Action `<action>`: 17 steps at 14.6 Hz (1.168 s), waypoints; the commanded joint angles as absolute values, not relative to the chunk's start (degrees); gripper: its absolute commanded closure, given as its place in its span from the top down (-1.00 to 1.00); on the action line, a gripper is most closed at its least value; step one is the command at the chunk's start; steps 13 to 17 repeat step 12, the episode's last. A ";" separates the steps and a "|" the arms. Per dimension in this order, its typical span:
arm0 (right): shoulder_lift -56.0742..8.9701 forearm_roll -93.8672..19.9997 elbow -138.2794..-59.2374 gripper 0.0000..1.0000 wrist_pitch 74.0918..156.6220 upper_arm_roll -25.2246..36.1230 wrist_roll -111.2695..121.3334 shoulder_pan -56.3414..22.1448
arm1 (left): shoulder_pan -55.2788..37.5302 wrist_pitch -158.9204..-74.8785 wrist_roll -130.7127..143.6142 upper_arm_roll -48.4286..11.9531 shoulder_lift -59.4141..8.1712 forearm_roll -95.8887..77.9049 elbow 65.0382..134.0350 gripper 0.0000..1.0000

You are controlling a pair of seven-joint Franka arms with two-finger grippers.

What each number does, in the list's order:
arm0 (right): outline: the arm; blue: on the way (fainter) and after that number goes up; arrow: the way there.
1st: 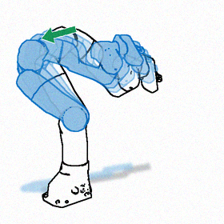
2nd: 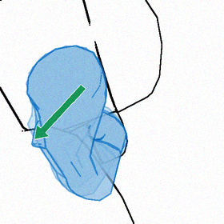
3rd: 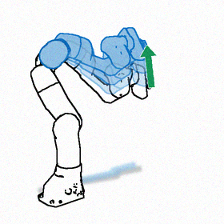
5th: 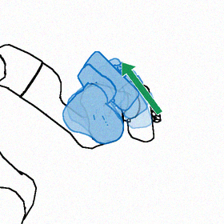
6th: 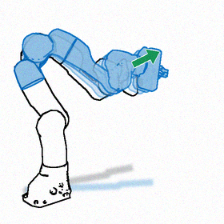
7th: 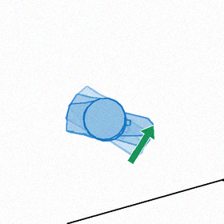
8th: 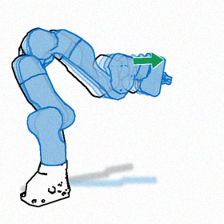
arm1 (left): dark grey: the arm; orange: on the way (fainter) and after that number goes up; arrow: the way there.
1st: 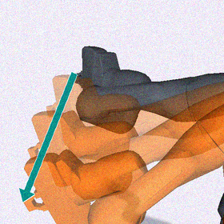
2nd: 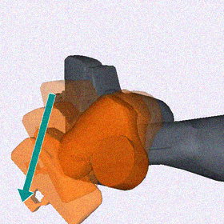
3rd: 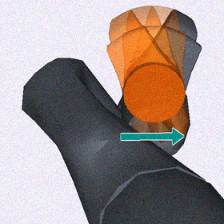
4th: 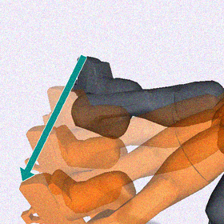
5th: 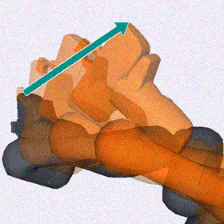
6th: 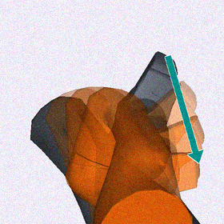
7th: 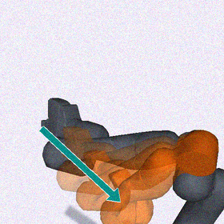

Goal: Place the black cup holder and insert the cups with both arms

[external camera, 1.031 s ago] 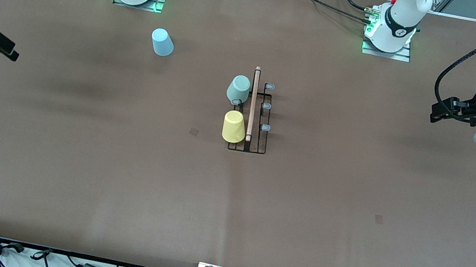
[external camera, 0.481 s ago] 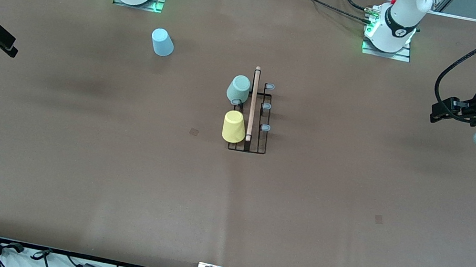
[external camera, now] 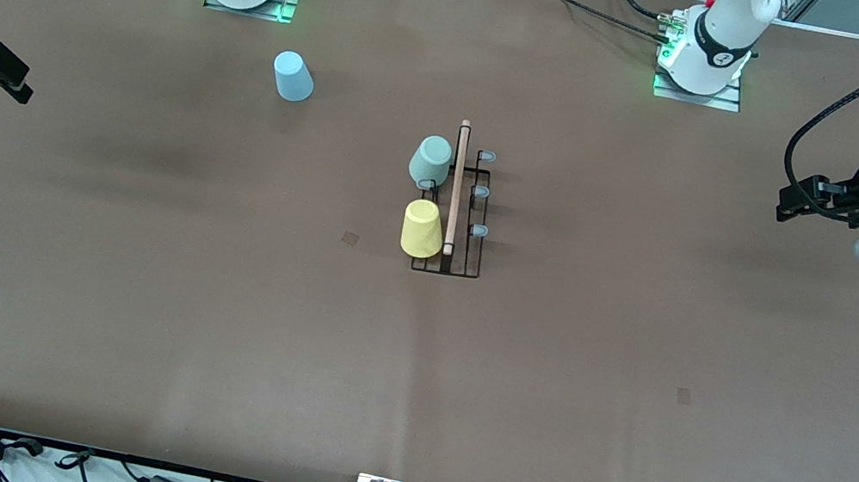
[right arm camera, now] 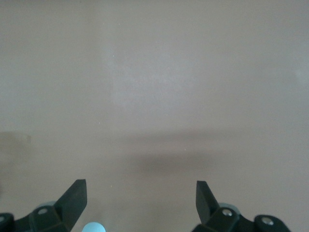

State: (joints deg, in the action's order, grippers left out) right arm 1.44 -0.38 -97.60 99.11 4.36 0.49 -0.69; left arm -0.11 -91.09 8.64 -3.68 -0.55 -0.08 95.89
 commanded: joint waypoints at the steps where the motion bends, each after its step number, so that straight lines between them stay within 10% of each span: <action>1: 1.93 0.09 -97.29 1.00 95.89 4.57 1.14 -0.79 | -0.26 -90.00 7.47 -3.43 -0.97 1.05 94.75 1.00; 17: 2.20 0.44 -97.65 1.00 97.47 4.48 1.14 -0.97 | -0.26 -90.00 7.38 -3.43 -0.97 1.05 94.75 1.00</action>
